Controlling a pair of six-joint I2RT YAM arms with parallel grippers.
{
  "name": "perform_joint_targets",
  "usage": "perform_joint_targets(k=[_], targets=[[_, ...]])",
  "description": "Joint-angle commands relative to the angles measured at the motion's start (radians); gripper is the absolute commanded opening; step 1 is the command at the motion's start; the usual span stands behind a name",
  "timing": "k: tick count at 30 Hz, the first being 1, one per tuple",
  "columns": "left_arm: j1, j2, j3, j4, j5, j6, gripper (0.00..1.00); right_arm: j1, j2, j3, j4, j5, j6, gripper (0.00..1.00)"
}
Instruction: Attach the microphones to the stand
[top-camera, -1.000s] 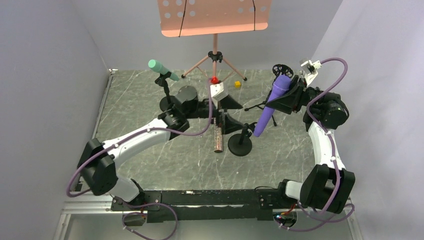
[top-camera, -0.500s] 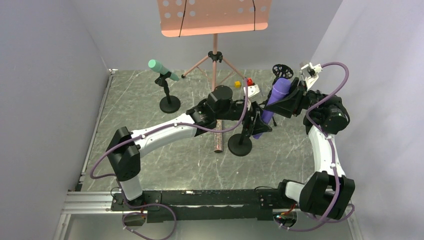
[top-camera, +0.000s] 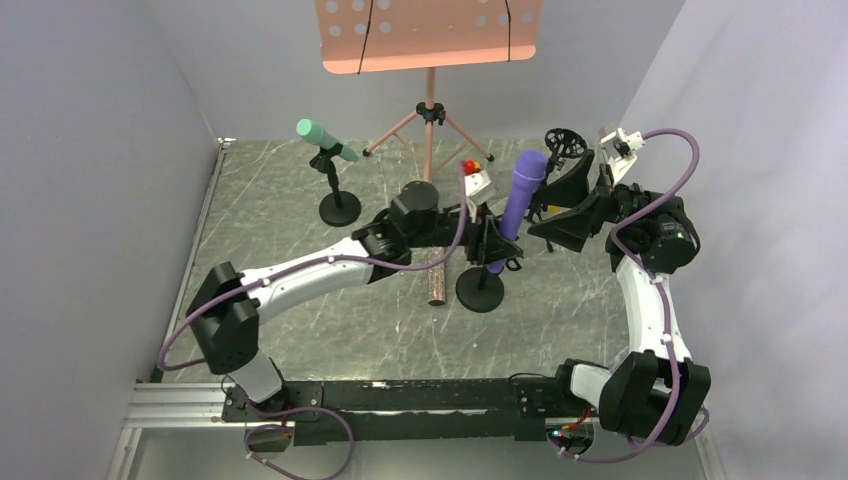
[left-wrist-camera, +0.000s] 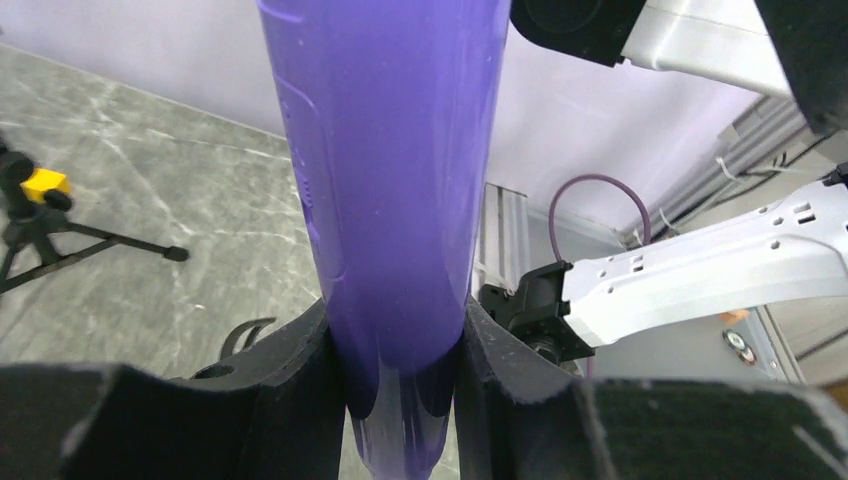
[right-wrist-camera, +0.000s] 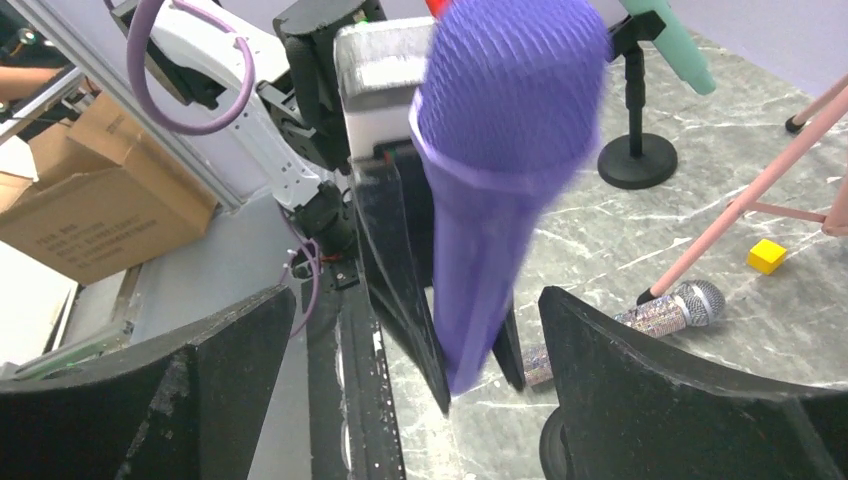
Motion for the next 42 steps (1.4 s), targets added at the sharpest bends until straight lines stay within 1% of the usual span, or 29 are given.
perform_joint_targets(k=[1,5,8,10,12,14,16,18,19,20,21,22,24,25,26,28,29,30,32,33,34,37,38,42], targets=[[0.031,-0.162,-0.116,0.253,-0.046,-0.071,0.08,0.003,-0.004,0.015,0.217,-0.084,0.015,1.00],[0.052,-0.259,-0.231,0.362,-0.088,-0.103,0.08,0.026,-0.011,-0.021,0.216,-0.084,0.013,1.00],[0.061,-0.307,-0.277,0.438,-0.107,-0.128,0.08,0.067,-0.020,-0.069,0.218,-0.084,0.012,1.00],[0.063,-0.329,-0.291,0.458,-0.112,-0.130,0.08,0.072,-0.026,-0.089,0.218,-0.086,0.017,1.00],[0.063,-0.356,-0.300,0.444,-0.118,-0.113,0.08,0.069,-0.015,-0.079,0.218,-0.084,0.032,1.00],[0.065,-0.387,-0.307,0.403,-0.126,-0.090,0.08,0.069,0.019,-0.035,0.215,-0.029,0.085,1.00],[0.069,-0.423,-0.312,0.359,-0.135,-0.065,0.08,0.086,0.065,0.072,0.215,0.068,0.142,1.00],[0.069,-0.467,-0.308,0.293,-0.154,-0.034,0.09,0.117,0.116,0.190,0.200,0.177,0.145,1.00],[0.069,-0.487,-0.306,0.256,-0.166,-0.020,0.09,0.134,0.138,0.241,0.166,0.219,0.124,1.00],[0.069,-0.509,-0.308,0.225,-0.179,-0.007,0.09,0.154,0.151,0.282,0.096,0.257,0.079,1.00],[0.069,-0.532,-0.314,0.204,-0.195,0.003,0.09,0.173,0.153,0.306,-0.013,0.289,-0.007,1.00],[0.068,-0.555,-0.323,0.187,-0.212,0.011,0.09,0.195,0.147,0.322,-0.194,0.325,-0.132,1.00],[0.070,-0.596,-0.339,0.162,-0.248,0.018,0.09,0.253,0.132,0.360,-0.668,0.396,-0.482,1.00],[0.071,-0.615,-0.347,0.154,-0.265,0.019,0.09,0.305,0.130,0.382,-0.863,0.419,-0.719,1.00],[0.070,-0.628,-0.354,0.148,-0.285,0.017,0.09,0.338,0.123,0.390,-1.016,0.448,-0.870,1.00],[0.070,-0.657,-0.366,0.135,-0.322,0.004,0.09,0.387,0.085,0.362,-1.234,0.475,-1.133,1.00],[0.070,-0.668,-0.374,0.133,-0.339,-0.003,0.09,0.400,0.059,0.332,-1.298,0.461,-1.233,1.00],[0.071,-0.678,-0.384,0.135,-0.355,-0.013,0.09,0.404,0.033,0.286,-1.300,0.414,-1.279,1.00],[0.071,-0.688,-0.403,0.153,-0.372,-0.031,0.09,0.412,-0.010,0.213,-1.296,0.310,-1.333,1.00],[0.070,-0.683,-0.411,0.169,-0.374,-0.045,0.09,0.419,-0.028,0.192,-1.326,0.283,-1.358,1.00],[0.070,-0.675,-0.416,0.188,-0.371,-0.055,0.09,0.432,-0.042,0.182,-1.378,0.276,-1.404,1.00],[0.069,-0.626,-0.393,0.239,-0.337,-0.091,0.09,0.489,-0.048,0.225,-1.616,0.319,-1.576,1.00],[0.068,-0.607,-0.385,0.257,-0.329,-0.103,0.09,0.506,-0.046,0.236,-1.662,0.325,-1.612,1.00],[0.062,-0.545,-0.365,0.323,-0.326,-0.133,0.09,0.565,-0.042,0.227,-1.687,0.326,-1.635,0.99]])
